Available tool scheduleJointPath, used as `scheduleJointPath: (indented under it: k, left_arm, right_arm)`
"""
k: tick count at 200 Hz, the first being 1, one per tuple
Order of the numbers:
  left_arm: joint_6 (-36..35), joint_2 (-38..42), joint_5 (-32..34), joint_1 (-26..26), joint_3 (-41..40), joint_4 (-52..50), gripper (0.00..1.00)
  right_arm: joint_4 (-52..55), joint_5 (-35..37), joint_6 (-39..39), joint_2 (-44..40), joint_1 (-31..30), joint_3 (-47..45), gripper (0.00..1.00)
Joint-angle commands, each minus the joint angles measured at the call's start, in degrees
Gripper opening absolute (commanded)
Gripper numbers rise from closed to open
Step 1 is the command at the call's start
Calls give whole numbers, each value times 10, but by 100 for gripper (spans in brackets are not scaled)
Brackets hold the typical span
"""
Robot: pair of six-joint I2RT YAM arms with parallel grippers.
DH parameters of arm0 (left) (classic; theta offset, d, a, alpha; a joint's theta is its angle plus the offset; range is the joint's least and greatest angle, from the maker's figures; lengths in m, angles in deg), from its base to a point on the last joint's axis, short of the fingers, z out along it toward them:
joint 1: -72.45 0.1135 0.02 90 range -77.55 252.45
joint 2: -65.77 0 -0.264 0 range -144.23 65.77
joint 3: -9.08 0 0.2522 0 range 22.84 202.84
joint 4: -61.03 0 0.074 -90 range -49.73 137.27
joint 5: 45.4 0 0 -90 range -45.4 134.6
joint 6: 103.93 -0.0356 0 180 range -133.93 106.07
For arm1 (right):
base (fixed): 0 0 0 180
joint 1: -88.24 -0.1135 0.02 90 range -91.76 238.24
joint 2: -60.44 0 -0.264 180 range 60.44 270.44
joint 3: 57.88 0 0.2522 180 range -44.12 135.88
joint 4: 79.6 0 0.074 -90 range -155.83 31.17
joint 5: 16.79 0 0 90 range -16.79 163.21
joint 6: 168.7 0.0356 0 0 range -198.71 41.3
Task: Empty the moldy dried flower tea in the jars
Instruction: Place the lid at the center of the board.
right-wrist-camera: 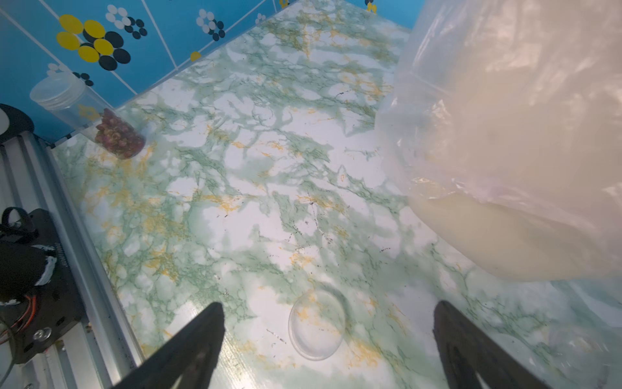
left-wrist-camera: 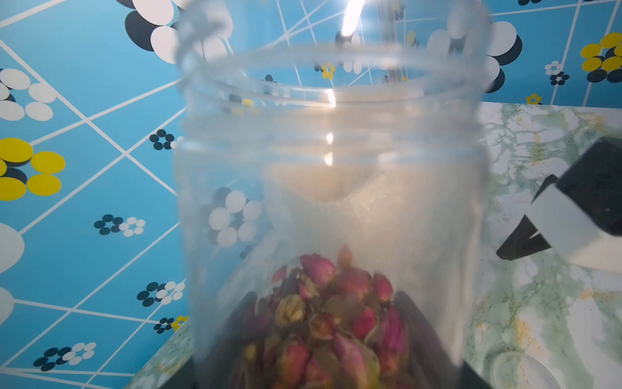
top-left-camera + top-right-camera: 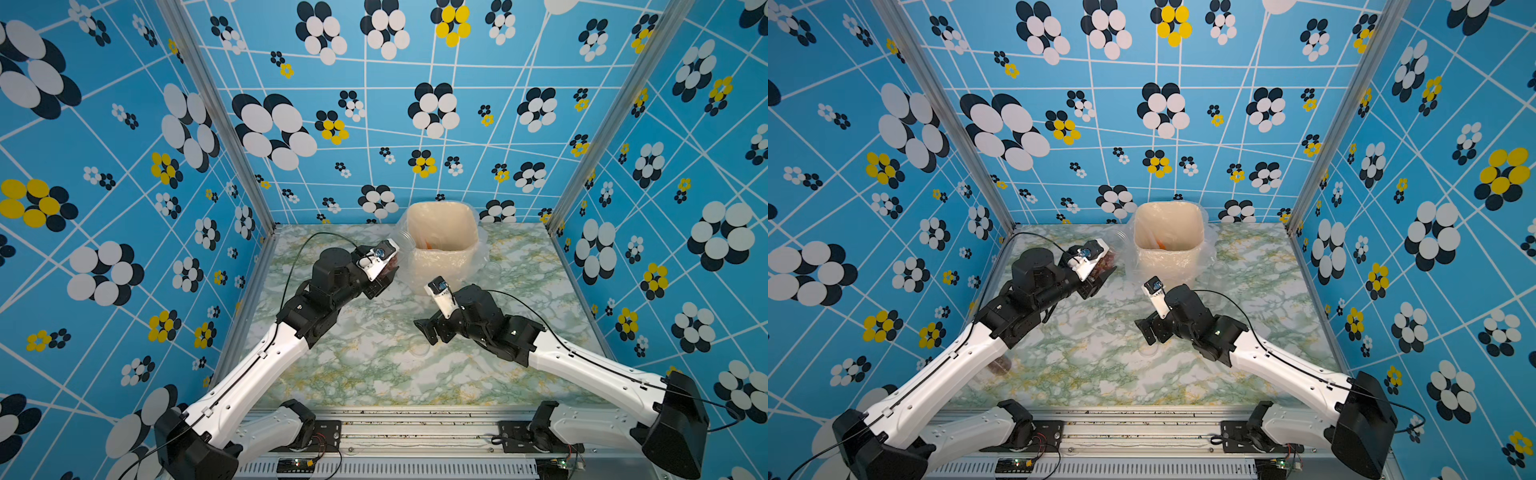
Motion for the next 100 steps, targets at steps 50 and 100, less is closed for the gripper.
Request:
scheduleJointPath:
  k: [50, 100]
  left_arm:
    - [-76, -105, 38, 2, 152, -97, 12]
    - [-155, -180, 101, 0, 271, -185, 12]
  right_arm:
    - [30, 94, 42, -29, 22, -18, 99]
    - [27, 30, 59, -51, 83, -33, 99]
